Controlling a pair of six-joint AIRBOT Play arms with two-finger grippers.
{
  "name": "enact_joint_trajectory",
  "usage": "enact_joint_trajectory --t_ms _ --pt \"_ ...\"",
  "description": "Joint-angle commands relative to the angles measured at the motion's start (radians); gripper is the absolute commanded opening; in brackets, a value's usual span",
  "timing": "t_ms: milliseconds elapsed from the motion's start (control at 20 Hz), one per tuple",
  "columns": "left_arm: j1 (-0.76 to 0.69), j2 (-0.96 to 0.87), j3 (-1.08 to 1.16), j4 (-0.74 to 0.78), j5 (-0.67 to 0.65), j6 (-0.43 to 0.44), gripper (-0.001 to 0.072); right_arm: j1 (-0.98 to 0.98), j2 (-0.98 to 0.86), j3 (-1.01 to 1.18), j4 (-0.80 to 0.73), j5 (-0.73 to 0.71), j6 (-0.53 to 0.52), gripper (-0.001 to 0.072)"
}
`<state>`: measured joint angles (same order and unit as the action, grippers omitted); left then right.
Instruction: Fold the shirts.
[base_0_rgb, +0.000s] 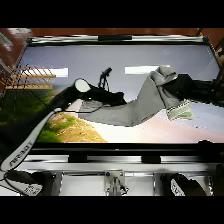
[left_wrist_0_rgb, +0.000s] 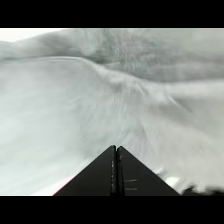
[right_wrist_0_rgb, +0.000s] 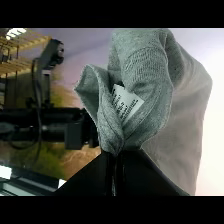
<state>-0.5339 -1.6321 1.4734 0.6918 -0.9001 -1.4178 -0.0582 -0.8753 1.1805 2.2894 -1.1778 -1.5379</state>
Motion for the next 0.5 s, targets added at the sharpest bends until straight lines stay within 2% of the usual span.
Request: enact_joint_trajectory --t_ms 0,100,200,450 --pt "0.114 0.187 0.000 0.304 -0.138 -0.082 0.0034 0.131 -0.071 0.001 0.002 0.151 -0.005 0.0059" --pt "0.209 0.314 0.000 0.465 -0.193 -0.145 0.0034 0.240 -0.139 0.001 0.002 0.267 -0.004 0.0060" --pt "0.329 0.437 0.000 0.564 -0.237 -0.177 0.0034 0.347 -0.213 0.001 0.003 0.372 0.006 0.0059" --pt "0.636 0.693 0.000 0.576 -0.270 -0.177 0.0035 0.623 -0.460 0.001 0.006 0.646 0.043 0.0060"
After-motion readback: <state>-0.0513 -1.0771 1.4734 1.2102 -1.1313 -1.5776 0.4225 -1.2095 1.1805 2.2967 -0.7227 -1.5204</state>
